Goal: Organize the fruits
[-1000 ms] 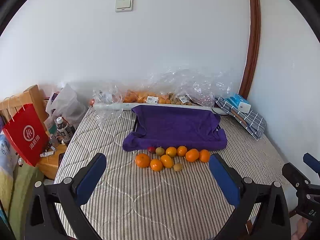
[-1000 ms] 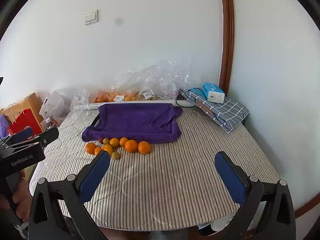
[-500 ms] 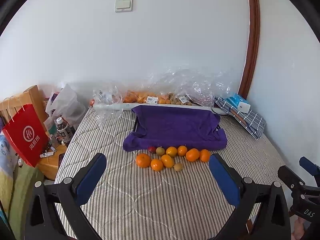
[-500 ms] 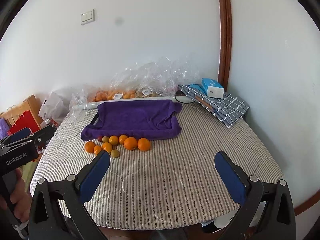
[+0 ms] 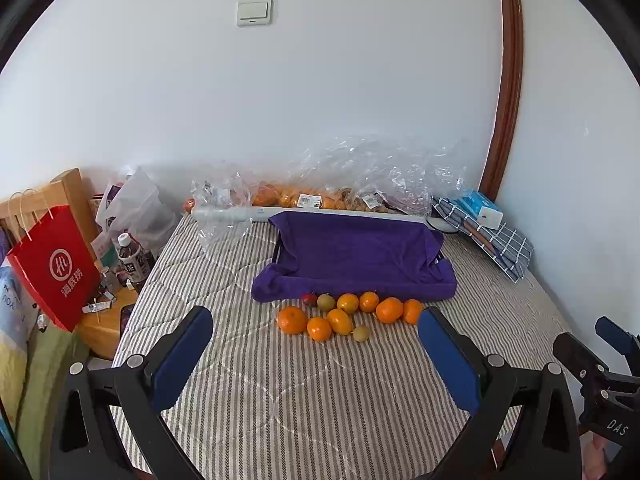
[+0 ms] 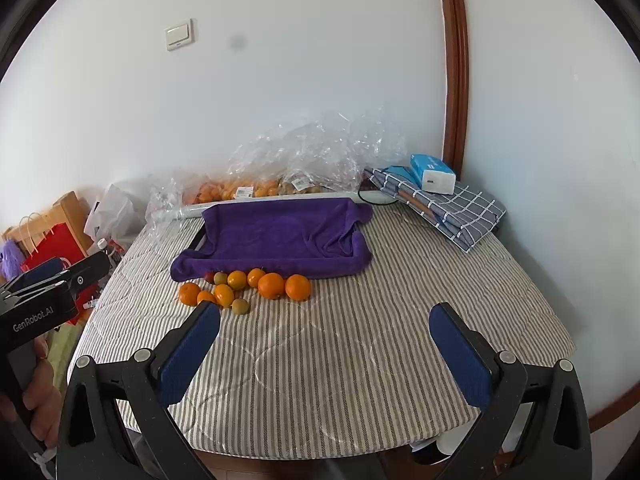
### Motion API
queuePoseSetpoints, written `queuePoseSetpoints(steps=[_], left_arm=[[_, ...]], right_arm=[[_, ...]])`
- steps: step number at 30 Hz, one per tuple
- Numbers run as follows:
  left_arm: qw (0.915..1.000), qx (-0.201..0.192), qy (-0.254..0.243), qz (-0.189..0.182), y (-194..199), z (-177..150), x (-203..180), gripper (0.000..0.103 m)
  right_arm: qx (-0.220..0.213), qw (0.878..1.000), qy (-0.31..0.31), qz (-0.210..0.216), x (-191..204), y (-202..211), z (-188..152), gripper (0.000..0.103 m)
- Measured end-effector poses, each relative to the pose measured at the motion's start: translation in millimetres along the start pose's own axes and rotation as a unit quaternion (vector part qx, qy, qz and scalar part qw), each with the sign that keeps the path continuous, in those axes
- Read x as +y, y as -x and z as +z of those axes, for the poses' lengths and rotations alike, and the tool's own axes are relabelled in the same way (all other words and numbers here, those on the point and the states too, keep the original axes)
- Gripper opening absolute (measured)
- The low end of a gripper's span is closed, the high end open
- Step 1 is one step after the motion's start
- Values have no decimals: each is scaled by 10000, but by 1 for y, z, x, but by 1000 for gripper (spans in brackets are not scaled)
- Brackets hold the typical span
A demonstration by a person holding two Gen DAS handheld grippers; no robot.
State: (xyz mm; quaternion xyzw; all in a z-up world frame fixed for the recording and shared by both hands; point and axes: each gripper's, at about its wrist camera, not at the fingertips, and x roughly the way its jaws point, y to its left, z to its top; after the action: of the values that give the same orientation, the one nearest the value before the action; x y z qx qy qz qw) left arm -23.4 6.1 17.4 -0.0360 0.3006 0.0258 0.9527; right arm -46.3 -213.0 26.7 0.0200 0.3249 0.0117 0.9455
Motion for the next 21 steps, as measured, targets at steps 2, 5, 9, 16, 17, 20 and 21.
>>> queuePoseSetpoints(steps=[2,5,9,16,17,20,21], left_arm=[[10000,-13,26,-16,3,-3,2,103],[10000,-19,20,-1,4,-3,2,103],[10000,-19,44,-12,4,-3,3,103],[10000,-7,50,-13,3,-4,4,103],[10000,-4,49,-20,3,-4,4,103],[10000,-3,47,-40,3,-5,3,103],[10000,0,49,-35,3,-5,4,103]], right_arm=[[5,10000,11,4,0,0,1,103],[-4,10000,20,2,1,0,0,103],[-14,10000,30,9,2,1,0,103],[-2,10000,-13,32,1,0,0,103],[2,10000,-16,38,0,0,0,103],[6,10000,-11,40,1,0,-1,103],[4,10000,-12,38,2,0,-1,103]])
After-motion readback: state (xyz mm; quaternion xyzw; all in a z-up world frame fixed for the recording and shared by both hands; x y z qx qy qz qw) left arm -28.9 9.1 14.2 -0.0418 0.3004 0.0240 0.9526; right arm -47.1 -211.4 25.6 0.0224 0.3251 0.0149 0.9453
